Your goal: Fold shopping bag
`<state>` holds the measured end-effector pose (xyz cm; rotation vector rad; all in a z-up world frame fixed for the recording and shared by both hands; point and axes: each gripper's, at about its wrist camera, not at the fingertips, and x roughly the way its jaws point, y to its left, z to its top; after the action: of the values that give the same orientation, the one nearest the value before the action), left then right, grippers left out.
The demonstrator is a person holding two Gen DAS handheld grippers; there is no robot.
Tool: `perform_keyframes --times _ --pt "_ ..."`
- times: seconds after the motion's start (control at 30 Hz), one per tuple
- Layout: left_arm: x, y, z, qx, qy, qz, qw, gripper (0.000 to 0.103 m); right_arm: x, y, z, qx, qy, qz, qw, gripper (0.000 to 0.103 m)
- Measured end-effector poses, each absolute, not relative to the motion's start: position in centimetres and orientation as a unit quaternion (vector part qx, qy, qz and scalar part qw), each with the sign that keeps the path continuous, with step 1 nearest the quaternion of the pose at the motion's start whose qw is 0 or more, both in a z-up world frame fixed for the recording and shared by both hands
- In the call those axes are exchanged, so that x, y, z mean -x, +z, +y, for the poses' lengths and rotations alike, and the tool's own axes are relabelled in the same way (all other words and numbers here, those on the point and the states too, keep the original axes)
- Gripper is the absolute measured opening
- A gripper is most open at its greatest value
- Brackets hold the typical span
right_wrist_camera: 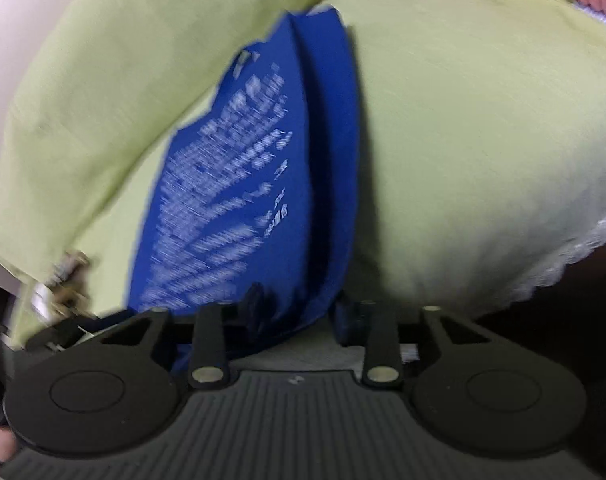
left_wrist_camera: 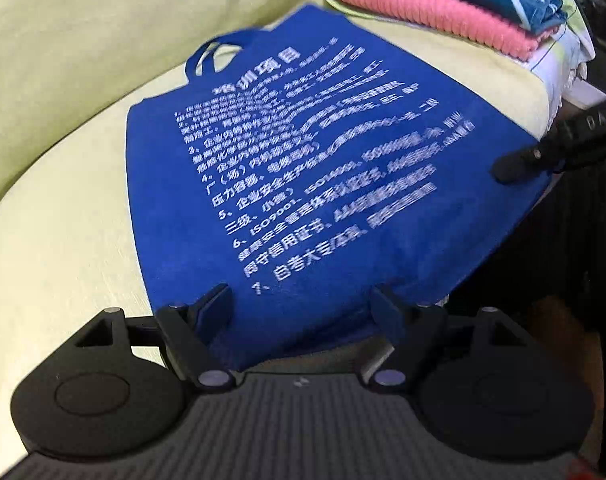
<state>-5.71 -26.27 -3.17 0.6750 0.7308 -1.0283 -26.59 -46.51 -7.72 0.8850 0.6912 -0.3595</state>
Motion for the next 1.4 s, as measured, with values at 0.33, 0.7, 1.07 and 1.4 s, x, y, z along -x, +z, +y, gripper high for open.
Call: perform_keyframes --times 0.33,0.7,1.07,1.4 --pt "3.4 -0.8 -23.7 -0.204 -0.484 0.364 0.769 0.078 27.3 -9.3 -47.2 -0.414 -0.166 0.337 0.829 0.026" --pt "-6.1 -0.3 -23.5 -0.138 -0.406 0.381 0.819 0.080 27.6 -5.8 -51.0 -0.407 -0.177 0.270 0.855 0.071" --pt "-13.1 -3.2 -31.2 -0.133 -0.437 0.413 0.788 0.080 18.3 -5.5 -57.6 -0.334 -0.164 0.280 0.885 0.075" --pt "-11.4 -2.2 -32.8 -0.128 -0.474 0.378 0.785 0.009 13.0 -7.3 -61.7 -0.330 -0.158 0.293 0.883 0.040"
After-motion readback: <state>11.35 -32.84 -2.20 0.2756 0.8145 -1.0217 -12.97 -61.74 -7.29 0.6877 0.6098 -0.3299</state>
